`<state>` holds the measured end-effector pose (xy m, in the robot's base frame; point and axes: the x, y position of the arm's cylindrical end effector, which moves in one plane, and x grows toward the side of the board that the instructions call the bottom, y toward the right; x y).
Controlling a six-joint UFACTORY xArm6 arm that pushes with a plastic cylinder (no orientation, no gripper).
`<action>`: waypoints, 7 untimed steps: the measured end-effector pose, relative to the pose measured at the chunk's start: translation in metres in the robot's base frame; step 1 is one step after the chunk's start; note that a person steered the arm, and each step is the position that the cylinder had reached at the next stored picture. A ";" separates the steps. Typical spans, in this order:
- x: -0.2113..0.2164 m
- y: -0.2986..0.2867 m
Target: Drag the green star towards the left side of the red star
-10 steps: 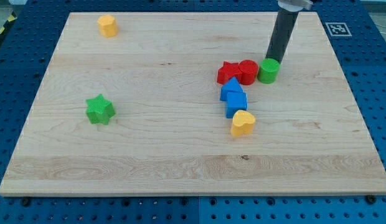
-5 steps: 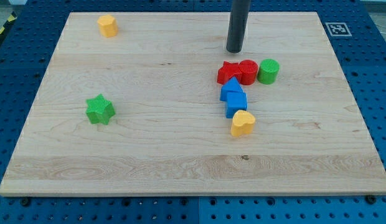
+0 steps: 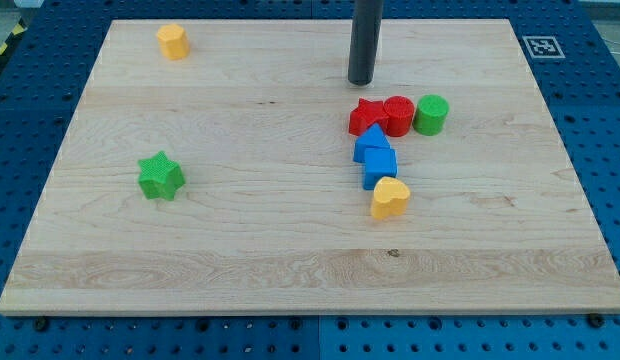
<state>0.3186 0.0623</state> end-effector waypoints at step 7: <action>0.118 -0.146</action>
<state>0.4366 -0.0837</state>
